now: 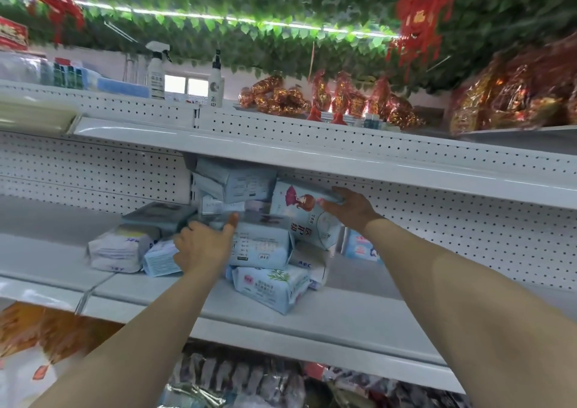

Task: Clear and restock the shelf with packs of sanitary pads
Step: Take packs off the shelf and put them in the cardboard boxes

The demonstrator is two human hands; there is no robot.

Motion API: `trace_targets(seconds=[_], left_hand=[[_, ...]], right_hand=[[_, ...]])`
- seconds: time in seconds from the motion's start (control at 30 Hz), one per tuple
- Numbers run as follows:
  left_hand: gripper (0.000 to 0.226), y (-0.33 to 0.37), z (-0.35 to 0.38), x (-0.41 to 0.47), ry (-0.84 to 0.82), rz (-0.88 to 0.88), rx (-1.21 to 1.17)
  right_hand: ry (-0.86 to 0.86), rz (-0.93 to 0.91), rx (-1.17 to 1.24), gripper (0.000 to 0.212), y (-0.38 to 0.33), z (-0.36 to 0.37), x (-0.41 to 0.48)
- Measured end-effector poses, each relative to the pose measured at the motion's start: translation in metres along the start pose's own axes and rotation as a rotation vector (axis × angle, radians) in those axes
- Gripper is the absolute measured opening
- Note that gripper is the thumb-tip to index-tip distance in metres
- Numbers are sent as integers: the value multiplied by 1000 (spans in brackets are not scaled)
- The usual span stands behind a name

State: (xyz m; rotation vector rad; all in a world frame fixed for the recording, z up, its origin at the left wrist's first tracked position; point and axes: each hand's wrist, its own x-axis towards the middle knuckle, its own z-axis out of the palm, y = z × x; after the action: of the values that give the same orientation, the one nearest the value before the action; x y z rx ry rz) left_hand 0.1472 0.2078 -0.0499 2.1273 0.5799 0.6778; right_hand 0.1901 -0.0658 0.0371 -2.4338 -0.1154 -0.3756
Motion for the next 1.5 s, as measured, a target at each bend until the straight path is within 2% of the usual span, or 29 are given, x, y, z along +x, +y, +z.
trace_targets(seconds=[0.2,0.4,0.47,0.57,0.6,0.77,0.9,1.03,1.07,1.17,1.23,1.33,1.5], left_hand=[[101,-8,3,18,-64,-3,-63],[90,-13,0,21,-141,-47,-76],[93,-13,-4,21,-167,-52,-57],[98,-10,-11,20,-205,-50,-4],[99,-9,-12,20,-220,-54,15],[91,-5,-21,15,-314,-37,79],[82,-1,-27,10,-399,-76,-43],[107,-9,-21,13,-453,-154,-256],[102,-10,-22,11,-459,-174,-299],[64,-4,-36,-4,-486,-213,-426],[49,1,-40,-11,-540,-257,-499],[41,4,-49,-27,-621,-349,-565],[27,17,-59,-61,-569,-482,-657]], right_hand=[[107,-50,-220,60,4,12,25],[88,50,36,56,9,17,27],[124,38,13,65,9,18,25],[112,4,-258,108,10,18,23],[102,1,-321,113,8,17,21],[104,13,-338,103,0,11,10],[118,29,-301,100,-3,11,2],[186,23,-266,100,0,11,-7],[211,14,-263,99,0,11,-10],[290,-8,-268,93,3,10,-17],[332,-2,-263,91,4,7,-23],[371,38,-214,90,9,-5,-36],[369,68,-180,91,34,-44,-71]])
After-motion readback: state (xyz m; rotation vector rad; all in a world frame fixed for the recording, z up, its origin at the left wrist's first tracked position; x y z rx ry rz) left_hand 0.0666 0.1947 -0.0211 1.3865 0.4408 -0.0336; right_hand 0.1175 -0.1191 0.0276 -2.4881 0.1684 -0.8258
